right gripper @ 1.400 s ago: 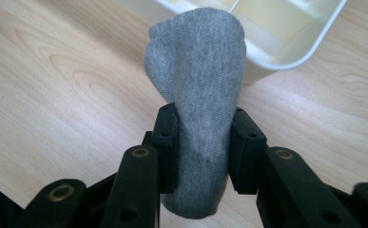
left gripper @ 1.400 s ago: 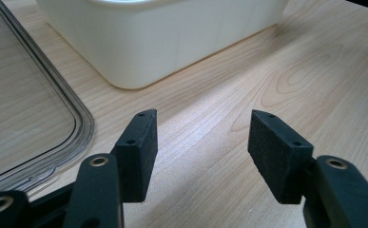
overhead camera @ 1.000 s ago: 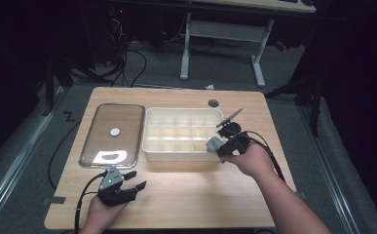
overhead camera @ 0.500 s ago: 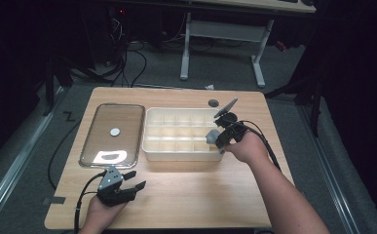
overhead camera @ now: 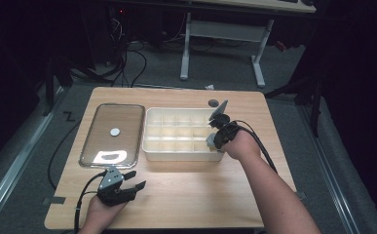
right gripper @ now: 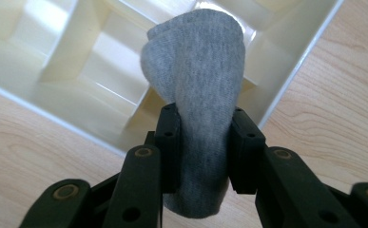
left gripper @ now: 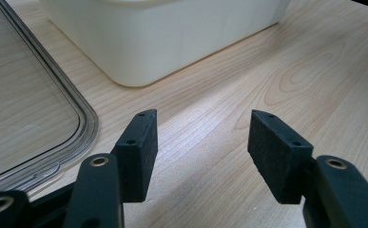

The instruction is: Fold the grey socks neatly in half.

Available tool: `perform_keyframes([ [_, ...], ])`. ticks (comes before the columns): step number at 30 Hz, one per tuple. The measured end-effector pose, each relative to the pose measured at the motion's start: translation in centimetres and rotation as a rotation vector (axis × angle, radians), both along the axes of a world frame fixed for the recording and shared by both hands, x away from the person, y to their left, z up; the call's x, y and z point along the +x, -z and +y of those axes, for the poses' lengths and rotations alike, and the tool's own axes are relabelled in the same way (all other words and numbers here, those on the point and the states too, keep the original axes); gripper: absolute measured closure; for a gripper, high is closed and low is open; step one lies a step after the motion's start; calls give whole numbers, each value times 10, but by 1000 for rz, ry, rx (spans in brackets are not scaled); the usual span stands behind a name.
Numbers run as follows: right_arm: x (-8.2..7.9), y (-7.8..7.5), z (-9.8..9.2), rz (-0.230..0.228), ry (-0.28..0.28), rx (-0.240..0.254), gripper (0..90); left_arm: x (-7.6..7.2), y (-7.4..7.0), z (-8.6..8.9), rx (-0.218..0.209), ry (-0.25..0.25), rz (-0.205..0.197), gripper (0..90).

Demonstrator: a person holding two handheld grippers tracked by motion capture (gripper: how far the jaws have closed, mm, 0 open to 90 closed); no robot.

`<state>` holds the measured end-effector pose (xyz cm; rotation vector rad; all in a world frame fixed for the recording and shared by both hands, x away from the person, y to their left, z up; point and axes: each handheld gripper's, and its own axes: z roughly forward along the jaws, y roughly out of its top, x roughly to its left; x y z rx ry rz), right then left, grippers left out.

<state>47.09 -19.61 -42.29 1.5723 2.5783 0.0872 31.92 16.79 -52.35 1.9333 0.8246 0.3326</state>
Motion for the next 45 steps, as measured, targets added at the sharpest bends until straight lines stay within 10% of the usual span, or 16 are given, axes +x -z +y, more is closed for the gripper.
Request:
perform_keyframes([
  [23, 12, 33, 16, 102, -55, -101, 731, 1, 2, -2, 5, 10, 5, 440],
  [45, 13, 42, 12, 103, -43, -67, 697, 1, 2, -2, 3, 10, 14, 439],
])
